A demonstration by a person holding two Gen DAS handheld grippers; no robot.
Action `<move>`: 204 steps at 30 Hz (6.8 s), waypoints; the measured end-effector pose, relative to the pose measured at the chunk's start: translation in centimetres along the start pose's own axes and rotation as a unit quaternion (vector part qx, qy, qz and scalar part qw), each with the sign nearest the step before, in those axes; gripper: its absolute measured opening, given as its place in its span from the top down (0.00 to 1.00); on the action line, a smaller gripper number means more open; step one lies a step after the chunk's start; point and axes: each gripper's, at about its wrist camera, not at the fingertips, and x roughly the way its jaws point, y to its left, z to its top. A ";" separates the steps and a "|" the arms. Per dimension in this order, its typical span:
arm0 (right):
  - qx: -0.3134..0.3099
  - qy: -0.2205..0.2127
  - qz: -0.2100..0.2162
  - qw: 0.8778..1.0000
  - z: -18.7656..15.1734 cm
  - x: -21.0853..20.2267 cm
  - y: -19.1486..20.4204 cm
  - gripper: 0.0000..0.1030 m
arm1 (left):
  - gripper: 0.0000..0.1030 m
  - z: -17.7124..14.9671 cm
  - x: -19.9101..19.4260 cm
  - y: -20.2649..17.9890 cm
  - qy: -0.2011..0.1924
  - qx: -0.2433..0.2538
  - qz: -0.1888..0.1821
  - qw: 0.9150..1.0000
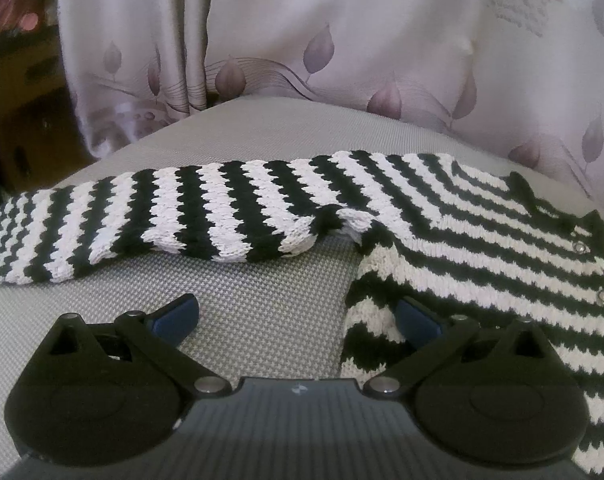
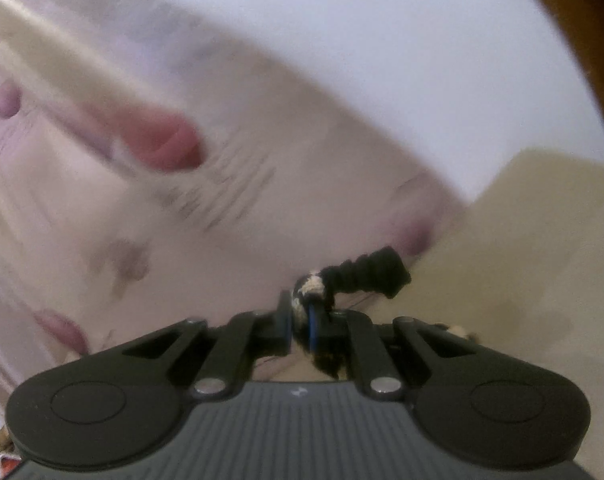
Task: Fold small clothes
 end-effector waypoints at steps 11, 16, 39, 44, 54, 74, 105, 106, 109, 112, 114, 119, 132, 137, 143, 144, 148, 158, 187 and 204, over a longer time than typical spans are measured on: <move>-0.004 0.090 0.076 0.993 -10.8 6.8 8.7 0.92 | 0.00 0.1 -0.1 0.7 -0.010 -0.031 -0.021 0.999; 0.003 0.124 0.089 0.988 -15.9 9.7 11.6 0.92 | 0.00 0.0 -0.2 0.9 -0.015 -0.043 -0.029 0.999; -0.479 0.223 0.112 0.842 -38.8 12.2 24.6 0.36 | 0.00 0.0 -0.3 1.4 -0.027 -0.078 -0.047 0.995; -0.610 0.164 0.153 0.760 -40.6 7.0 25.6 0.22 | 0.00 0.0 -0.4 1.5 -0.029 -0.087 -0.046 0.995; -0.448 0.205 0.148 0.858 -32.6 0.1 19.5 0.22 | 0.02 -0.4 -2.8 5.5 -0.046 -0.150 -0.093 0.983; -0.325 0.166 0.085 0.927 -27.2 -15.3 10.8 0.18 | 0.24 0.5 -1.8 32.8 0.031 -0.363 0.000 0.931; -0.227 0.105 0.093 0.964 -24.2 -17.0 6.0 0.17 | 0.91 23.1 -10.5 1.6 -0.106 -0.159 -0.121 0.974; -0.223 0.101 0.093 0.965 -23.9 -17.0 5.7 0.17 | 0.91 23.8 -10.7 -1.5 -0.110 -0.145 -0.137 0.974; -0.215 0.090 0.092 0.968 -22.9 -17.2 4.8 0.17 | 0.91 24.5 -10.9 -10.5 -0.111 -0.108 -0.185 0.970; -0.208 0.082 0.090 0.971 -21.9 -17.2 3.8 0.17 | 0.91 23.7 -10.3 -19.1 -0.094 -0.068 -0.230 0.966; -0.203 0.078 0.088 0.972 -21.4 -17.2 3.0 0.17 | 0.91 22.4 -9.3 -24.3 -0.074 -0.042 -0.255 0.963; -0.182 0.067 0.079 0.978 -20.1 -17.3 0.7 0.17 | 0.91 16.5 -5.1 -34.3 -0.006 0.006 -0.289 0.957; -0.142 0.076 0.069 0.985 -18.8 -15.4 -3.3 0.17 | 0.48 3.8 3.8 -43.7 0.086 0.096 -0.375 0.918; -0.145 0.077 0.077 0.983 -18.5 -14.2 -2.9 0.17 | 0.05 5.2 1.9 -40.5 0.034 0.057 -0.432 0.899; -0.181 0.082 0.087 0.976 -18.2 -12.0 -0.6 0.17 | 0.04 6.3 -1.3 -32.6 0.014 0.015 -0.431 0.902; -0.196 0.083 0.085 0.973 -18.1 -11.4 0.0 0.17 | 0.03 5.7 -2.2 -30.5 0.001 0.021 -0.412 0.911; -0.248 0.100 0.065 0.961 -16.7 -6.4 2.1 0.17 | 0.02 2.0 -4.5 -22.5 -0.045 0.057 -0.312 0.947; -0.308 0.184 -0.025 0.933 -16.8 7.6 3.7 0.35 | 0.02 -4.3 -3.3 -10.7 -0.050 0.026 -0.142 0.988; -0.162 0.162 0.006 0.974 -18.2 -15.4 -1.9 0.20 | 0.03 -3.3 -8.5 -6.5 -0.072 0.051 -0.145 0.985; -0.260 0.174 -0.048 0.949 -27.1 -19.0 1.3 0.21 | 0.24 -6.4 -8.4 2.8 0.031 0.021 -0.198 0.979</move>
